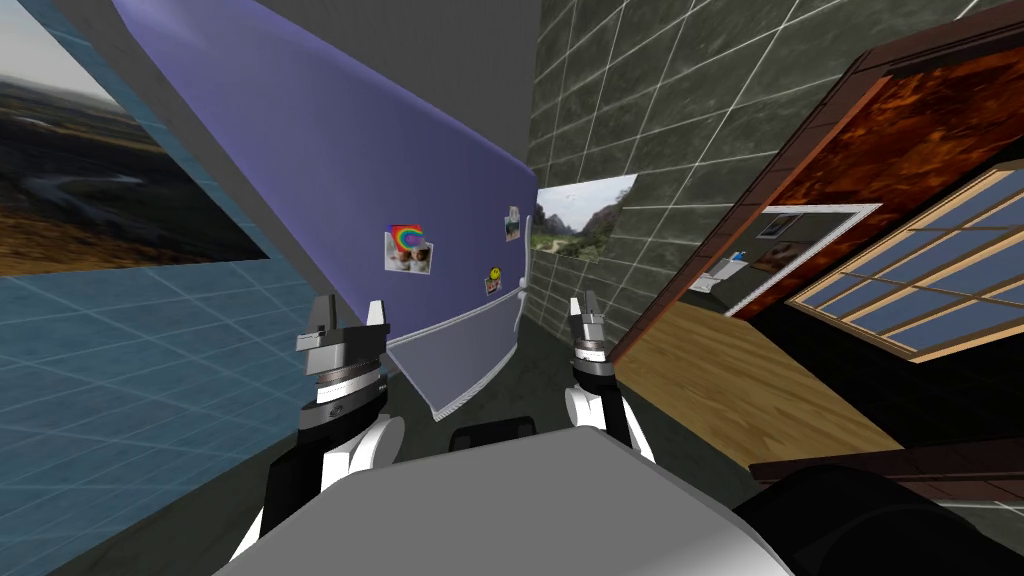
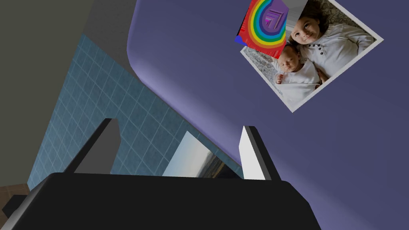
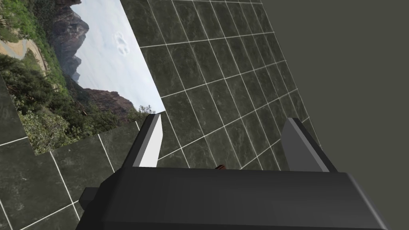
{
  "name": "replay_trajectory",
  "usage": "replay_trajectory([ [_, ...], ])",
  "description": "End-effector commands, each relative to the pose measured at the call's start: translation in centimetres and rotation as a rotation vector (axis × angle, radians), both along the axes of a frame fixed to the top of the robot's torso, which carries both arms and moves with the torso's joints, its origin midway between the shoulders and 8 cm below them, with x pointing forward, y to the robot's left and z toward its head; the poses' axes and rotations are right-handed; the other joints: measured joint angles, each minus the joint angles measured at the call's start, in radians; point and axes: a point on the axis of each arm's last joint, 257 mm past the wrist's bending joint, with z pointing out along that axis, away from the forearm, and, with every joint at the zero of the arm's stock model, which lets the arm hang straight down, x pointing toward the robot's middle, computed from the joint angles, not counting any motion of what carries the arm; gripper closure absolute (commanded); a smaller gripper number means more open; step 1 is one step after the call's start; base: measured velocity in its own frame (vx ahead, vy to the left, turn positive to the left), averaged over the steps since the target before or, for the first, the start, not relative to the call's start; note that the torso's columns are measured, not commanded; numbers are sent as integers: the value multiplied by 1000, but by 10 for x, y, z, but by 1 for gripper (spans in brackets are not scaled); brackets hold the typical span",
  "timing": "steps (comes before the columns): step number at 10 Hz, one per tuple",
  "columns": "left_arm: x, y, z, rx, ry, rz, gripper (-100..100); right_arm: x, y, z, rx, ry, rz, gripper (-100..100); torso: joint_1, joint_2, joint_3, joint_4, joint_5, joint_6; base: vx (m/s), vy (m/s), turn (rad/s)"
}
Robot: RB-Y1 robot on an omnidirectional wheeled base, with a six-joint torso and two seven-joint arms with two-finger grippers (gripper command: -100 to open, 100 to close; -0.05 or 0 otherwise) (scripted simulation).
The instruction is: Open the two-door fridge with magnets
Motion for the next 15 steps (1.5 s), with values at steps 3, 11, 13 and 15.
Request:
replay_trajectory([
  [3,0,0,0,0,0,0,0,0,0,0,0,0,0,0,0,222,-442,221,0,0,0,0,0],
  [11,13,-34,-26,105,90,-143,-100,0,0,0,0,1,0,0,-2,415,-832,416,0,0,81,-78,70],
  [13,18,-41,-38,96,121,-176,-100,0,0,0,0,1,0,0,-1,414,-833,415,0,0,183,-165,125],
  [15,21,-48,-50,81,152,-206,-100,0,0,0,0,1,0,0,1,417,-831,416,0,0,147,-164,136],
])
